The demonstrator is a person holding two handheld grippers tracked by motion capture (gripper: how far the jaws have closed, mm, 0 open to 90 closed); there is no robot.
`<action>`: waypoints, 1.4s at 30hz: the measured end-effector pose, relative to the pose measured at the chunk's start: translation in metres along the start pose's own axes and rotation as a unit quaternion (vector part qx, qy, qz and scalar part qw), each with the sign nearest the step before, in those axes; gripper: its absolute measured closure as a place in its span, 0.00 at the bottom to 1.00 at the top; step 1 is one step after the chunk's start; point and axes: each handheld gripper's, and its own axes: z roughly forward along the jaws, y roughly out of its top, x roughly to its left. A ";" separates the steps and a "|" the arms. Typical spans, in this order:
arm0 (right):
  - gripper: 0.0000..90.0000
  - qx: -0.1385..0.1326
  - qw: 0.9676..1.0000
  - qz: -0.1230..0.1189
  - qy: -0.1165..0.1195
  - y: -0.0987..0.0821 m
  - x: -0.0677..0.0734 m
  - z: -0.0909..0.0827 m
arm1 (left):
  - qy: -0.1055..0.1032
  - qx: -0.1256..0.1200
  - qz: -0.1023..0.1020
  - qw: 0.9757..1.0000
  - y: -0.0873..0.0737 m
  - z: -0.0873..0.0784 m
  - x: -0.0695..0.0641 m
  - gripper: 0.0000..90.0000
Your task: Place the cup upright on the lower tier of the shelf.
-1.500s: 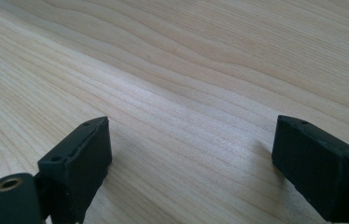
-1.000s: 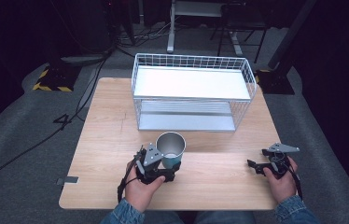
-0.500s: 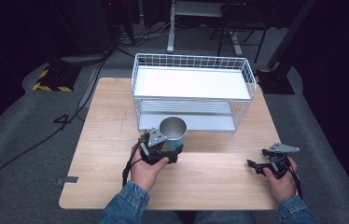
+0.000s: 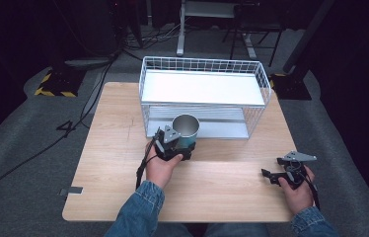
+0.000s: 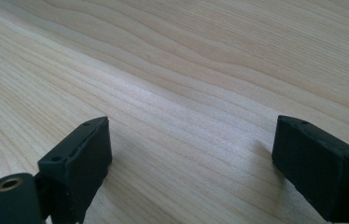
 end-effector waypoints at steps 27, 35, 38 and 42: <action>0.14 0.000 1.000 0.000 0.002 0.000 0.000 0.000 | 0.021 -0.033 -0.019 0.999 0.022 0.072 0.027 0.27; 0.14 0.000 1.000 0.000 0.001 0.000 0.000 0.000 | 0.033 -0.044 -0.048 0.997 0.016 0.089 0.038 0.27; 0.14 0.000 1.000 0.000 0.002 0.000 0.000 0.000 | 0.042 -0.038 -0.048 0.997 0.018 0.095 0.041 0.27; 0.14 0.000 1.000 0.000 0.002 0.000 0.000 0.000 | 0.037 -0.039 -0.041 0.998 0.020 0.101 0.042 0.27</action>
